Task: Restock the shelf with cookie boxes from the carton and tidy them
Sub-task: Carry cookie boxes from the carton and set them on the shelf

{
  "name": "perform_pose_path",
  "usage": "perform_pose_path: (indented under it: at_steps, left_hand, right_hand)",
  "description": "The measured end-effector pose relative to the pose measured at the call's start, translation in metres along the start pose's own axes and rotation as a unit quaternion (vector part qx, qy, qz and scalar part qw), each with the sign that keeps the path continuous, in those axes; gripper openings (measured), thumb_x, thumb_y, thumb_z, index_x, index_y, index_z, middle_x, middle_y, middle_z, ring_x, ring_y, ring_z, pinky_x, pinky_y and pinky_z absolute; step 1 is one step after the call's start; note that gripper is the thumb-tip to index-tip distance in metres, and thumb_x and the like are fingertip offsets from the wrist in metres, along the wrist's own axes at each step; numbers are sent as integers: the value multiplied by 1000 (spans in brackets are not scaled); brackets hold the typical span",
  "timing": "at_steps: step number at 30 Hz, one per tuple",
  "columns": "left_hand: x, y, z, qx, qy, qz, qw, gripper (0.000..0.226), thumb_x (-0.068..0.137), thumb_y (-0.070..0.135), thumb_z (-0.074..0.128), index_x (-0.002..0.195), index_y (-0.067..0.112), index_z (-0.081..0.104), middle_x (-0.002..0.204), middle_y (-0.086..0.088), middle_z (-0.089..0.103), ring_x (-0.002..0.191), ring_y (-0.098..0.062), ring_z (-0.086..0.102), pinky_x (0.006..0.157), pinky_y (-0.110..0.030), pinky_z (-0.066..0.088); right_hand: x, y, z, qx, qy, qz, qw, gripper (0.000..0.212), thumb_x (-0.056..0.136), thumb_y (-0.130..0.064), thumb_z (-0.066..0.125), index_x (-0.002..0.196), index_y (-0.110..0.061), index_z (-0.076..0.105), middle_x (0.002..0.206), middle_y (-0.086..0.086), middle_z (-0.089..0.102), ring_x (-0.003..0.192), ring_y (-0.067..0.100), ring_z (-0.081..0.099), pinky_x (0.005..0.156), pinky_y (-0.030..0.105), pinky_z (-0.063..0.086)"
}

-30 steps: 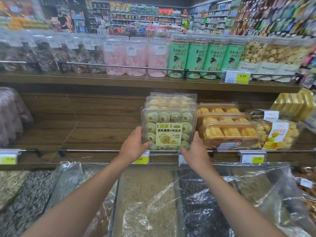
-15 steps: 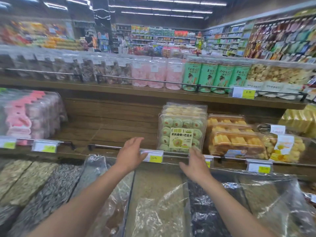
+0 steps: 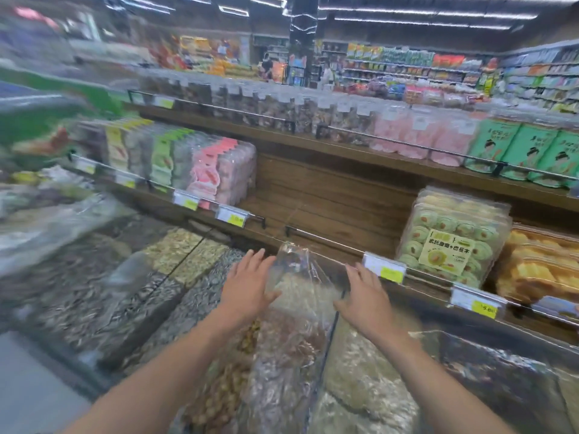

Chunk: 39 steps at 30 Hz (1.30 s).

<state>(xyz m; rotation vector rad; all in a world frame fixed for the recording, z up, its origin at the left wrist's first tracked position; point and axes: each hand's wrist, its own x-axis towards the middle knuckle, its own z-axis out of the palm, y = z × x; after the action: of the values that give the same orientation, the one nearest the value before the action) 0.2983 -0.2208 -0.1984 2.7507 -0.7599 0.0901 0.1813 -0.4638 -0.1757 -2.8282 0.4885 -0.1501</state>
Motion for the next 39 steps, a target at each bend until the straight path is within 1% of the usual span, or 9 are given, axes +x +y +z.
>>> perform_pose_path:
  at_steps: [6,10,14,17,21,25,31,35,39]
  left_hand:
    - [-95,-99,-35,9,1,-47,999,86,99,65,56,166,28,19,177,0,10,163,-27,9,130,-51,18]
    - [-166,-174,-42,4,13,-88,996,85,97,71,54,165,31,21,176,1,13,163,-25,9,131,-53,15]
    - [-236,-240,-58,14,2,-133,991,84,100,64,55,167,28,18,177,0,8,164,-25,2,132,-53,10]
    - [-286,-284,-73,8,10,-181,983,84,100,60,58,167,29,19,177,1,7,164,-25,2,132,-54,11]
    - [-348,-341,-82,11,15,-250,968,81,99,58,60,165,30,22,177,0,12,164,-25,6,130,-53,18]
    - [-403,-388,-84,3,10,-323,946,81,99,58,60,165,29,23,176,-1,12,163,-26,11,129,-48,18]
    - [-454,-439,-75,1,0,-396,918,80,99,57,61,164,28,25,174,-2,17,162,-24,13,127,-43,18]
    - [-467,-480,-59,-9,-14,-439,898,80,100,60,58,165,29,23,176,-2,15,163,-25,10,130,-48,16]
    - [-465,-517,-39,-14,-37,-462,886,79,102,58,57,166,29,21,177,-2,12,164,-27,7,131,-48,14]
  right_hand:
    - [-36,-106,39,-25,-13,-91,995,83,93,-57,60,162,-23,29,169,7,27,156,28,23,127,44,22]
    - [-72,-186,67,-1,-41,-137,990,82,98,-55,57,165,-25,21,172,4,18,160,25,14,130,46,16]
    - [-105,-266,99,3,-59,-184,981,82,98,-55,56,166,-28,18,174,2,13,160,25,12,128,48,12]
    - [-125,-323,122,-6,-87,-228,970,83,98,-57,54,166,-28,17,174,2,11,160,25,10,130,50,13]
    - [-143,-395,153,-16,-119,-293,948,81,99,-56,53,166,-28,17,174,2,11,161,25,10,128,47,9]
    - [-152,-455,192,-29,-144,-355,923,80,97,-57,55,164,-25,24,172,6,20,159,27,17,129,47,17]
    - [-153,-526,247,-32,-187,-414,890,79,97,-54,58,163,-23,27,171,6,22,158,27,18,128,43,17]
    - [-144,-567,292,-37,-224,-428,874,79,96,-53,59,162,-23,29,170,5,25,157,25,20,129,43,19]
    - [-128,-601,338,-54,-248,-445,859,77,94,-52,61,159,-20,35,167,8,33,155,28,27,127,46,24]
